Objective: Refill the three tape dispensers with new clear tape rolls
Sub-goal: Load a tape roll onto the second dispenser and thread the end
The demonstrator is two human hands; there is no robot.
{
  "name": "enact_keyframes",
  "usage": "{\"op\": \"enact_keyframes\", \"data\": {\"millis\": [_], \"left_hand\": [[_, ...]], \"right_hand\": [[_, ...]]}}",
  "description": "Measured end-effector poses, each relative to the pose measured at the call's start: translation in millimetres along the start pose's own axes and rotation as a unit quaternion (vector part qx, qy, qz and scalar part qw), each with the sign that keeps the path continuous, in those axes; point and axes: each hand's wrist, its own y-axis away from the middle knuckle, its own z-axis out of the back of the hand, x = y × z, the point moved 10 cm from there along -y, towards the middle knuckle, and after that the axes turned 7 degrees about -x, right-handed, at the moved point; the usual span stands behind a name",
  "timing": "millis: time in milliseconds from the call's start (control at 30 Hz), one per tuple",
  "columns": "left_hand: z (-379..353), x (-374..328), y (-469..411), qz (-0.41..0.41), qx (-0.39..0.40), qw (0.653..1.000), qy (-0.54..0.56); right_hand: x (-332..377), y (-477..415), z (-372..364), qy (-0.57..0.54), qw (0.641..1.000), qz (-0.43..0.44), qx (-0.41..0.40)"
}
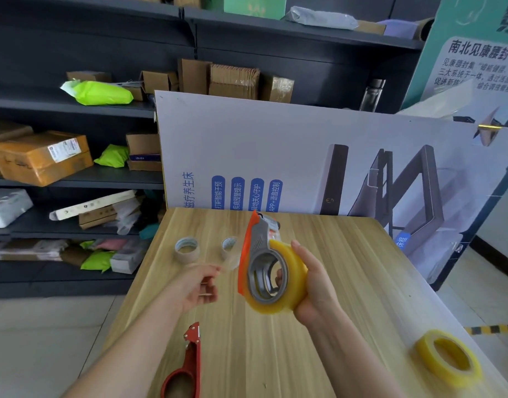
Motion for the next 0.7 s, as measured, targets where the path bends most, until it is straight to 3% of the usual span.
{"op": "enact_keyframes", "data": {"millis": [267,567,700], "left_hand": [[-59,39,24,0.076,0.134,0.978,0.138],[-81,77,48,0.179,0.106,0.93,0.304],[-78,83,53,0.161,0.081,0.943,0.28]], "right_hand": [[-3,-8,6,-0.011,0.999,-0.006,-0.041],[-9,-6,15,0.023,0.994,0.008,-0.109],[-16,-6,23,0.046,0.99,0.015,-0.135]]}}
